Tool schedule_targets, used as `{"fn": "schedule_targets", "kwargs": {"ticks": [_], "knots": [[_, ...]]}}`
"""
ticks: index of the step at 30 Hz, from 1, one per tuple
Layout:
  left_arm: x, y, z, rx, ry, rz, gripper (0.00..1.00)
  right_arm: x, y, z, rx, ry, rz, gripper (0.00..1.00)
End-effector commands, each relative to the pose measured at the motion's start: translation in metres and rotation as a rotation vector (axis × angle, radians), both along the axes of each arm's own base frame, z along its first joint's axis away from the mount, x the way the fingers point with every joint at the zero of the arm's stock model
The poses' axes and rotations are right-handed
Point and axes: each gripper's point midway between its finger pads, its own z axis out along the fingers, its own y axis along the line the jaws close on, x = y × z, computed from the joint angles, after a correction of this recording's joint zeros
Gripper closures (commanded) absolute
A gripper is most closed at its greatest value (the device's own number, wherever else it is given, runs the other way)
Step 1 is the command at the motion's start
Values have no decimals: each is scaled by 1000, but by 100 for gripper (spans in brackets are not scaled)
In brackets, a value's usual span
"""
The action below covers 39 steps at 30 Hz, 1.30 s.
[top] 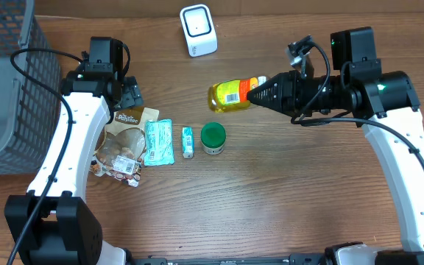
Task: Scan the item barcode
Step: 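Lift the oil bottle with the right gripper and tilt it sideways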
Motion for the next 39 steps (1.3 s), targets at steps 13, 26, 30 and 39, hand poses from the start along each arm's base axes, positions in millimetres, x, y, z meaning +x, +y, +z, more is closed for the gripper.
{"fn": "schedule_targets", "kwargs": {"ticks": [13,26,30,39], "knots": [[2,-1,-2,13,4,-3,0,-10,9,31,93,-76,74,83],[2,-1,-2,13,4,-4,0,-10,9,31,92,-75,73,83],[2,-1,-2,13,5,-3,0,-10,9,31,92,-75,73,83],[2,-1,-2,13,5,-3,1,-6,6,25,56,-81,47,83]]}}
